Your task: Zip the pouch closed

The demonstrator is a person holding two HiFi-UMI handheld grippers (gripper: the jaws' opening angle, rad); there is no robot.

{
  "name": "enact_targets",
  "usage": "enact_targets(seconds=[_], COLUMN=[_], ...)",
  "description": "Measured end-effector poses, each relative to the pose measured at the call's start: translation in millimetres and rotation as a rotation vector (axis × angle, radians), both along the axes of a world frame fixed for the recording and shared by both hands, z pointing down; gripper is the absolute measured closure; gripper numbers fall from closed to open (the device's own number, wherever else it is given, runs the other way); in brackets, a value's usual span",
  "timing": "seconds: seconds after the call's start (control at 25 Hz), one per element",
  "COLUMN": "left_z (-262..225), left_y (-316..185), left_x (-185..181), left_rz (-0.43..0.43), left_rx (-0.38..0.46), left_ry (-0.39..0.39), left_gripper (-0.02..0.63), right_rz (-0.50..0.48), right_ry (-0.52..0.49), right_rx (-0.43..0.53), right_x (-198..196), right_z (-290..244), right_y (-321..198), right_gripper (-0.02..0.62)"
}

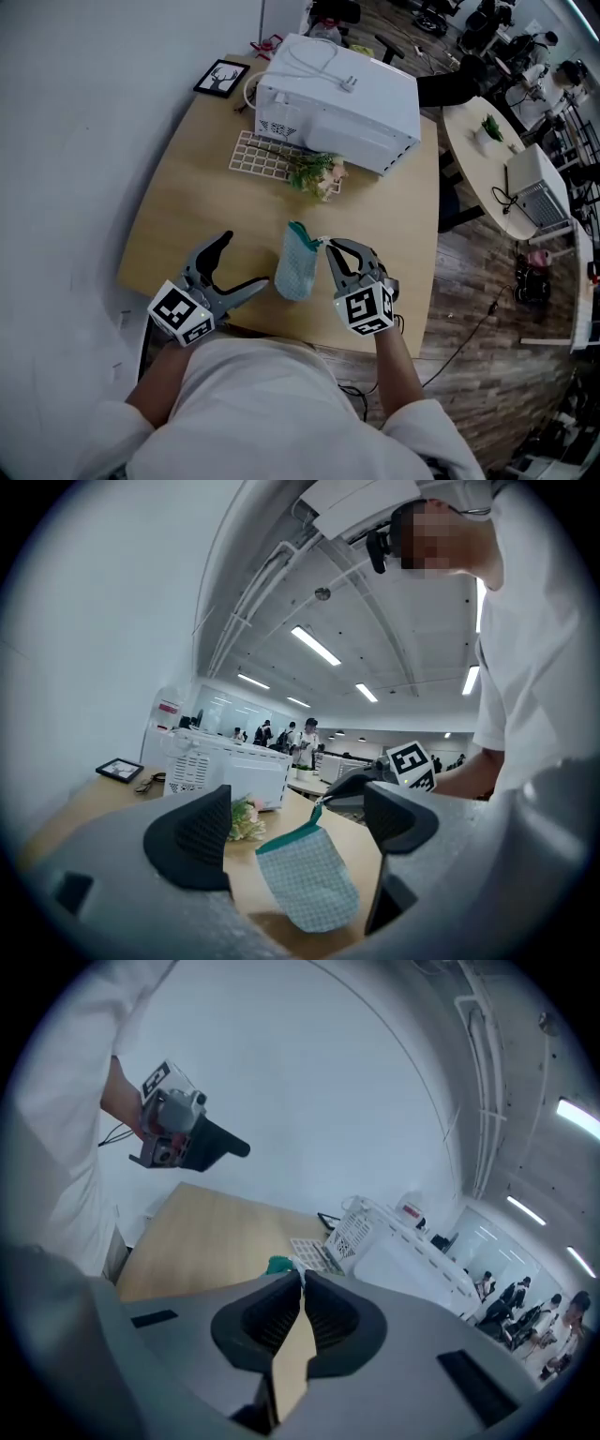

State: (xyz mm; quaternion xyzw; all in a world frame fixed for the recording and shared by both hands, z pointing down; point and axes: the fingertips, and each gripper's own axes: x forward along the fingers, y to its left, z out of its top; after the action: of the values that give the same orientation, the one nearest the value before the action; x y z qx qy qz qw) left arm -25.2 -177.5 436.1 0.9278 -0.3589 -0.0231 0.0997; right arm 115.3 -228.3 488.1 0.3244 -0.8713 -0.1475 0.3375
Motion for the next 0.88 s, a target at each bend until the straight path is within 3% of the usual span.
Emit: enact_targets(seconds=[0.28,0.48,0.56,0.72,0.88], left_z=[-18,-37,-43,-47,-45], left_y=[-6,-4,-3,-5,-5], left_x=[33,60,72,92,103], left_rz=[0.209,0.354,0.406,0.492,0.556], left_rx=[0.015,0.048,0.059,0.029,-0.021], left_ry=[0.048,0.031,0.019,-0.003,-0.018], left_gripper=[0.231,0.371,0.398,0.457,0.459], right_rz=[-0.078,-0.094,-0.099,-0.127,-0.154], right_ry=[0.033,0.104,0.137,0.192,0.216], right_rx=[0.138,0.204,0.219,0.238,0.239], right_x=[-14,-14,-14,-19,-23], right_z=[-64,-83,-85,-84,-82], right_y=[22,32,36,47,57], right_gripper=[0.578,0.578,0.578,0.578,0.578])
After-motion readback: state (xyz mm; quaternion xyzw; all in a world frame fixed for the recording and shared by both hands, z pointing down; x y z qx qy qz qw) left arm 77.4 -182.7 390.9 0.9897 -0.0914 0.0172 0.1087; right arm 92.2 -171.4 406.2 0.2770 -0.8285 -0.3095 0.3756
